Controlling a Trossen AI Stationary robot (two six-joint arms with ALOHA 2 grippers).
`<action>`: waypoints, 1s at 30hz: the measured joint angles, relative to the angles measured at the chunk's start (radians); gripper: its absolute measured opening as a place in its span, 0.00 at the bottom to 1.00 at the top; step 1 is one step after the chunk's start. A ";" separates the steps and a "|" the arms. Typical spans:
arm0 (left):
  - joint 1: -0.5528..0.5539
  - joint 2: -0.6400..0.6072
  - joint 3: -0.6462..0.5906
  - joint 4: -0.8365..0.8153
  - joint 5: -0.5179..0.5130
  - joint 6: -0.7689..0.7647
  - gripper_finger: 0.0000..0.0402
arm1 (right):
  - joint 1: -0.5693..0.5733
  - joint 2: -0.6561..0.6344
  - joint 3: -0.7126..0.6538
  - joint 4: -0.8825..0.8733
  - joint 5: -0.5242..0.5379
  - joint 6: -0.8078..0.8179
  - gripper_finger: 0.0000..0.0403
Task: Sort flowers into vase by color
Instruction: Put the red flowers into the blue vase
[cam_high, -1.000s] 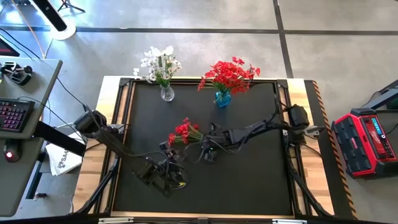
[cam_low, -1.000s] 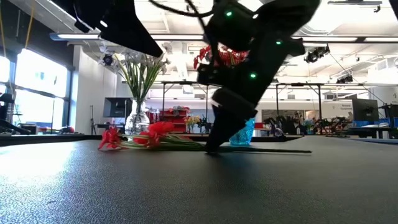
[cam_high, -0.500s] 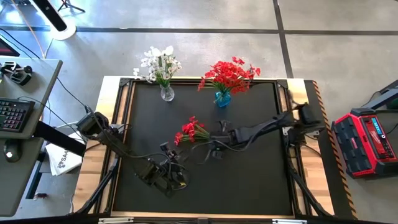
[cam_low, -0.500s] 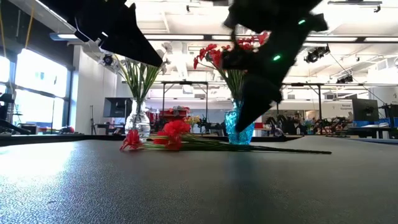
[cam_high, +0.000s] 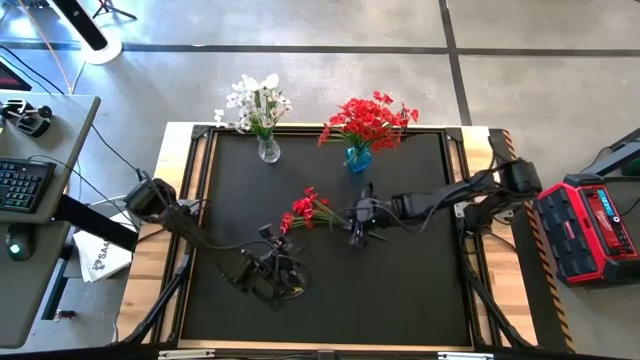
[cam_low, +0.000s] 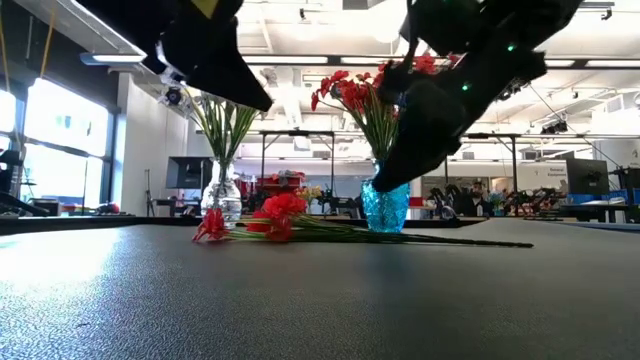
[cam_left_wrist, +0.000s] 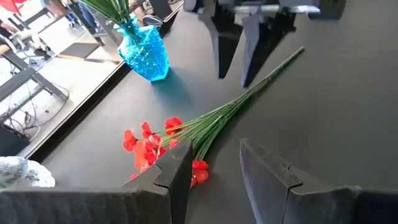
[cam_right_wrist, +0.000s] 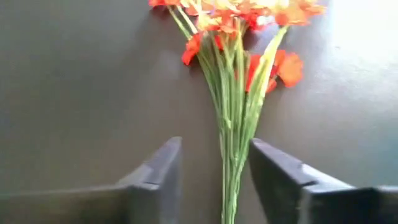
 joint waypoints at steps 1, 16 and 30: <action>0.005 0.000 0.000 0.004 0.002 0.000 0.30 | -0.010 0.015 0.000 0.021 -0.018 -0.012 0.44; 0.018 0.000 0.000 0.079 0.058 -0.001 0.30 | -0.058 0.251 0.103 0.057 -0.002 -0.137 0.30; -0.061 0.000 -0.002 0.028 0.065 -0.080 0.30 | -0.046 -0.037 -0.261 0.442 0.024 0.003 0.01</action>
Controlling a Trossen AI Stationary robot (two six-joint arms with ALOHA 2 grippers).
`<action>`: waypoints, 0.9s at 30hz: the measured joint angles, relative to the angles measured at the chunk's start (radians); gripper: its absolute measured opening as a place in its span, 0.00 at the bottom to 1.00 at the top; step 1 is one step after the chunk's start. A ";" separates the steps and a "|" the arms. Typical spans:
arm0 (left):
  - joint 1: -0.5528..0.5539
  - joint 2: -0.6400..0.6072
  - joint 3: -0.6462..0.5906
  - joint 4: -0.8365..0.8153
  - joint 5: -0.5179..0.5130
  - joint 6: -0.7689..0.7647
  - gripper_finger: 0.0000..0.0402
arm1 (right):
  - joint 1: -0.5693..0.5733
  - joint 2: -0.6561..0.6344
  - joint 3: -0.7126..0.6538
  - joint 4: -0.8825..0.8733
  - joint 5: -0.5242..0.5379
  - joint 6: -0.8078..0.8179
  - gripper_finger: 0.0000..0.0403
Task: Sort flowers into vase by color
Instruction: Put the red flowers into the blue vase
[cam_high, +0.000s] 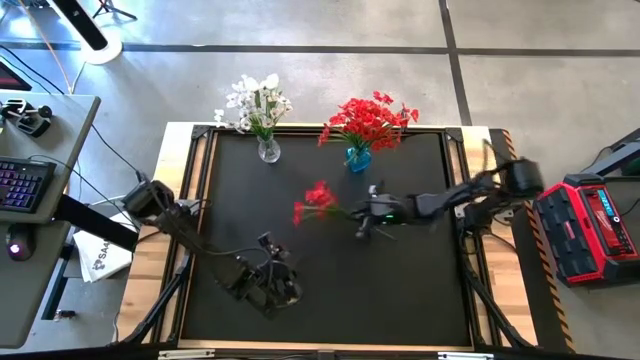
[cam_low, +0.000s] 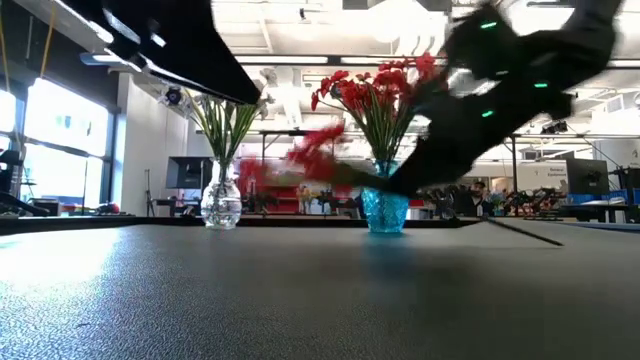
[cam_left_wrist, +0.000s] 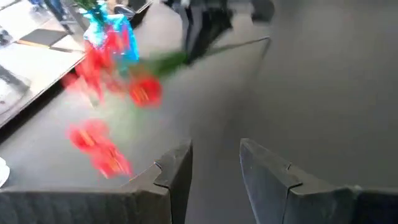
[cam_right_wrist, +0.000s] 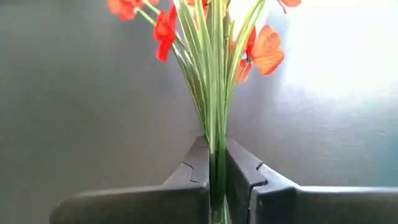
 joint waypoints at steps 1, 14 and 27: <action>-0.007 0.000 -0.007 0.015 0.010 -0.001 0.30 | 0.007 -0.041 -0.053 0.077 0.000 0.014 0.01; 0.123 0.008 -0.416 1.241 0.473 0.596 0.25 | 0.186 -0.305 -0.390 1.138 -0.074 -0.237 0.00; 0.394 0.138 -0.264 1.637 0.803 1.028 0.33 | 0.237 -0.192 -0.144 1.081 -0.213 -0.438 0.00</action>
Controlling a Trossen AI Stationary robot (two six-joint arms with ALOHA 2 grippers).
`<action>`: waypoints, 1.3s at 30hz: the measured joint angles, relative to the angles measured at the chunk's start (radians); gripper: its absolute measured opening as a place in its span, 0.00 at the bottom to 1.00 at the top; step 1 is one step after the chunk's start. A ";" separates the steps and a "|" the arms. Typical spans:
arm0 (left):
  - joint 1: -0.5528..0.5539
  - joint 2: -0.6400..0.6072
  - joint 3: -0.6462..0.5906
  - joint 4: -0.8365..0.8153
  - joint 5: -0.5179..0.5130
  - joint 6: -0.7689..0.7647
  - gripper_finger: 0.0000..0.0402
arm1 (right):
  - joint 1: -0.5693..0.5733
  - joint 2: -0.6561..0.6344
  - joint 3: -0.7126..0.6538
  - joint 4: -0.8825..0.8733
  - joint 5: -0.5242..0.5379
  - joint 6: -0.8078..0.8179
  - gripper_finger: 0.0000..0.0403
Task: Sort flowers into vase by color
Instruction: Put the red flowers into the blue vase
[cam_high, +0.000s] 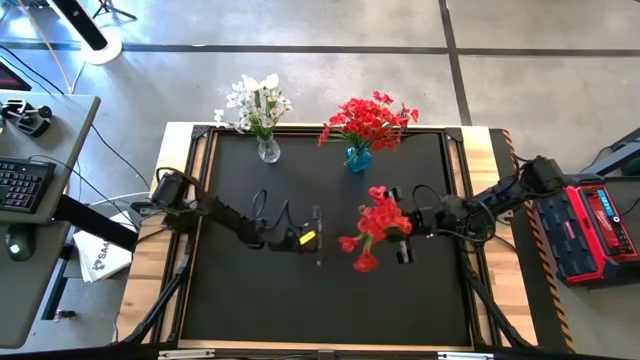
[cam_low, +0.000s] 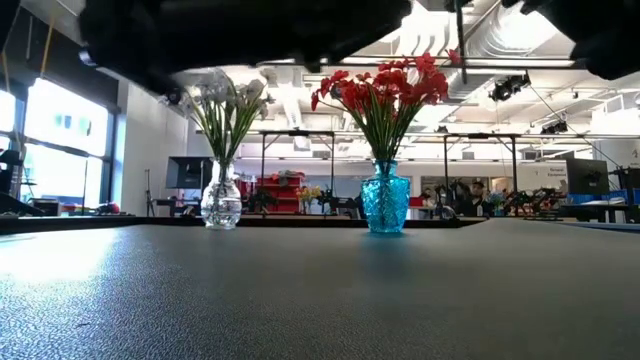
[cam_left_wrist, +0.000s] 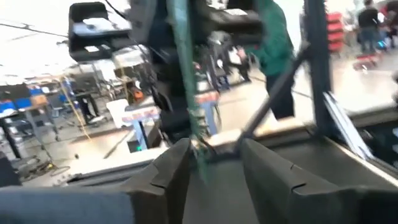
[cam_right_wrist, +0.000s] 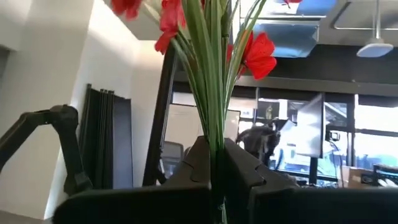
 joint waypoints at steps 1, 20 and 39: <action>0.009 0.009 0.027 -0.002 0.000 -0.006 0.35 | 0.000 0.011 0.011 -0.004 -0.008 -0.001 0.00; 0.010 0.107 0.211 -0.089 0.019 0.022 0.29 | 0.010 0.125 0.070 -0.006 -0.065 0.007 0.00; -0.067 0.100 0.217 -0.249 -0.342 0.080 0.01 | 0.010 -0.009 0.070 -0.334 -0.137 0.212 0.34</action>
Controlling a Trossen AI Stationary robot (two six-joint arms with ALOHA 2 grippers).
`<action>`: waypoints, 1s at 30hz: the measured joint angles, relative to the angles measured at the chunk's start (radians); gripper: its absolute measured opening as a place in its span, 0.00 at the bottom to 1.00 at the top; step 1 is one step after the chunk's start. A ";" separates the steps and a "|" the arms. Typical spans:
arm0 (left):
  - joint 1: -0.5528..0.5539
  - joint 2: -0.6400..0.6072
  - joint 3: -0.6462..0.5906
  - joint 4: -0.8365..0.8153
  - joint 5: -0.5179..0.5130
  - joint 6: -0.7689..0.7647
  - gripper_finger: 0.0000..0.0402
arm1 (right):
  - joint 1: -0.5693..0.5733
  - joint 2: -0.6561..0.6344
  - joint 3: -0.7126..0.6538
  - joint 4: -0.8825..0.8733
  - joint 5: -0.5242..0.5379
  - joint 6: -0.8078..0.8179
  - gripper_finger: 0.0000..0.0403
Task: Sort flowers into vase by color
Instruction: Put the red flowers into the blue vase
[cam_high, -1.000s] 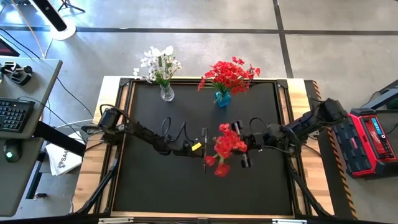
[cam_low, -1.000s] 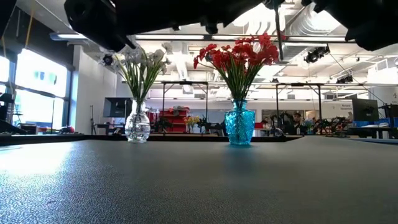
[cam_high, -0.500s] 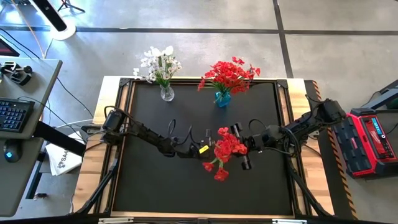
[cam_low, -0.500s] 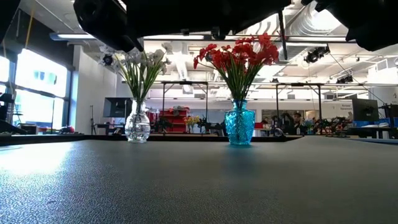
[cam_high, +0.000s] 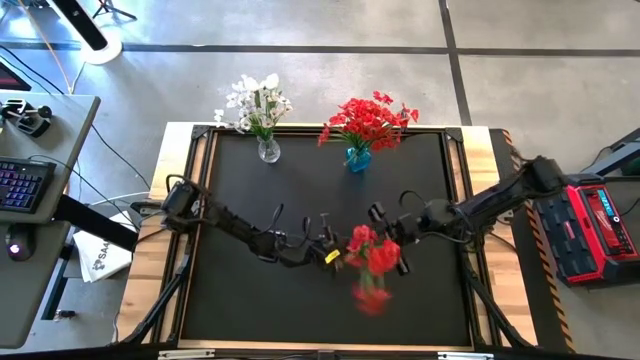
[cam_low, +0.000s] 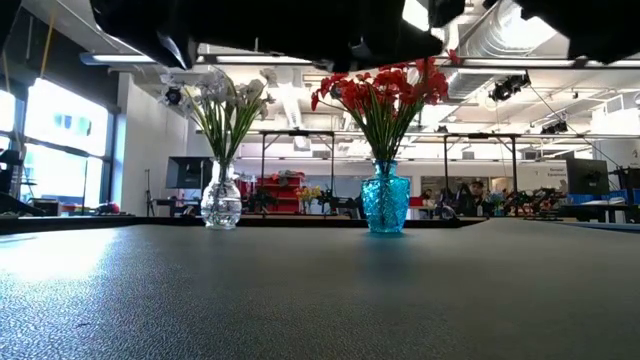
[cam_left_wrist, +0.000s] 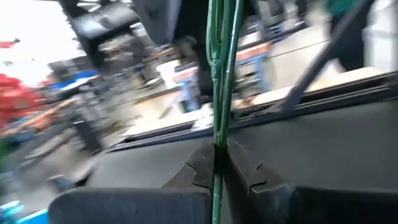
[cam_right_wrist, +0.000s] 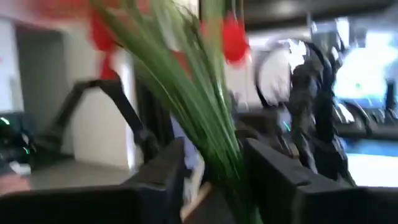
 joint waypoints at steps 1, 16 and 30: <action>-0.008 0.000 0.000 0.000 -0.044 0.011 0.01 | 0.000 -0.032 0.000 -0.070 0.029 -0.001 0.38; -0.006 0.000 0.000 -0.017 -0.162 -0.048 0.01 | 0.038 -0.245 0.011 -0.526 0.272 -0.050 0.53; 0.021 -0.001 0.000 -0.029 -0.049 -0.193 0.01 | 0.133 -0.168 0.177 -0.696 0.537 -0.233 0.21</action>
